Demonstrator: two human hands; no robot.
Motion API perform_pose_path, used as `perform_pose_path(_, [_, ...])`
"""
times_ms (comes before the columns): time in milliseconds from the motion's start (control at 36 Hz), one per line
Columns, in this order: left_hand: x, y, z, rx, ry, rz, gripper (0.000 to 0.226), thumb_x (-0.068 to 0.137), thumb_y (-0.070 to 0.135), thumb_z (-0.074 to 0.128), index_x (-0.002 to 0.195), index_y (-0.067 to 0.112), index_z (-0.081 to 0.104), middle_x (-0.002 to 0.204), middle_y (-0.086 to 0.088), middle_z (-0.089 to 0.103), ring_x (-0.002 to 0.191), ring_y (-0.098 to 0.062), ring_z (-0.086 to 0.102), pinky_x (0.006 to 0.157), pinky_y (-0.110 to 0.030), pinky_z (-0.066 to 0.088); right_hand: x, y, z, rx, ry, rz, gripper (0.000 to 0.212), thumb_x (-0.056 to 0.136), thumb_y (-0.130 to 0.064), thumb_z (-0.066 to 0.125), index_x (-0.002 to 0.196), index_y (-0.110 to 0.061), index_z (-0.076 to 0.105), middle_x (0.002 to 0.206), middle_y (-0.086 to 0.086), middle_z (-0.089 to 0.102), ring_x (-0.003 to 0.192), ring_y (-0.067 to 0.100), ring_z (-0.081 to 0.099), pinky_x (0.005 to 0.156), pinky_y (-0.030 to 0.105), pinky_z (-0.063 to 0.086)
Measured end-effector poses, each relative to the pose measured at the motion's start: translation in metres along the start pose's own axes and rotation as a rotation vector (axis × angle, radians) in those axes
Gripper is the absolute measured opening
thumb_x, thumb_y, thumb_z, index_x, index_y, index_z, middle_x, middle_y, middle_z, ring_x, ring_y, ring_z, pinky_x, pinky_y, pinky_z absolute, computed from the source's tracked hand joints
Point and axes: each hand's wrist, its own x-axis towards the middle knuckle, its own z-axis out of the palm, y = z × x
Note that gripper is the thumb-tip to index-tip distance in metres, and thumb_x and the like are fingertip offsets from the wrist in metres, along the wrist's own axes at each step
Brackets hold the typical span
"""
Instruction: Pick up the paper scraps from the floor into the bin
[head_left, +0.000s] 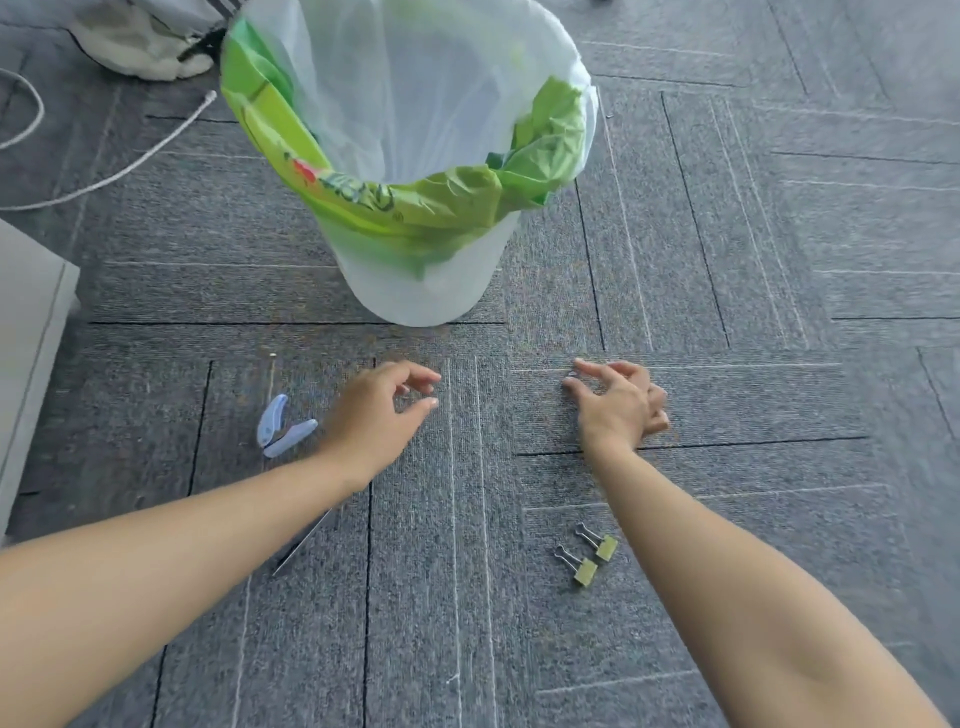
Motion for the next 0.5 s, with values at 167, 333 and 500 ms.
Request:
perform_pose_path(167, [-0.001, -0.001, 0.009, -0.021, -0.064, -0.032, 0.018, 0.088, 0.024, 0.068, 0.105, 0.029, 0.067, 0.099, 0.02, 0.064, 0.096, -0.003, 0.058, 0.085, -0.022, 0.043, 0.011, 0.002, 0.006, 0.101, 0.014, 0.03, 0.02, 0.069, -0.059, 0.073, 0.085, -0.047, 0.071, 0.11, -0.019, 0.044, 0.109, 0.014, 0.032, 0.088, 0.036, 0.021])
perform_pose_path(333, [0.001, 0.001, 0.013, -0.011, -0.095, -0.04, 0.019, 0.087, 0.03, 0.067, 0.106, 0.031, 0.065, 0.099, 0.024, 0.061, 0.097, 0.0, 0.056, 0.081, -0.014, 0.038, 0.013, 0.005, 0.01, 0.133, 0.037, 0.03, 0.017, 0.069, -0.059, 0.073, 0.074, -0.042, 0.07, 0.11, -0.02, 0.045, 0.109, 0.013, 0.031, 0.092, 0.039, 0.023])
perform_pose_path(500, [0.002, 0.006, 0.009, -0.083, -0.078, -0.046, 0.014, 0.089, 0.027, 0.066, 0.102, 0.032, 0.066, 0.096, 0.024, 0.061, 0.091, 0.005, 0.054, 0.073, -0.012, 0.035, 0.012, -0.001, 0.009, 0.062, 0.064, -0.007, 0.015, 0.078, -0.053, 0.07, 0.08, -0.039, 0.07, 0.11, -0.016, 0.047, 0.11, 0.017, 0.033, 0.089, 0.038, 0.02])
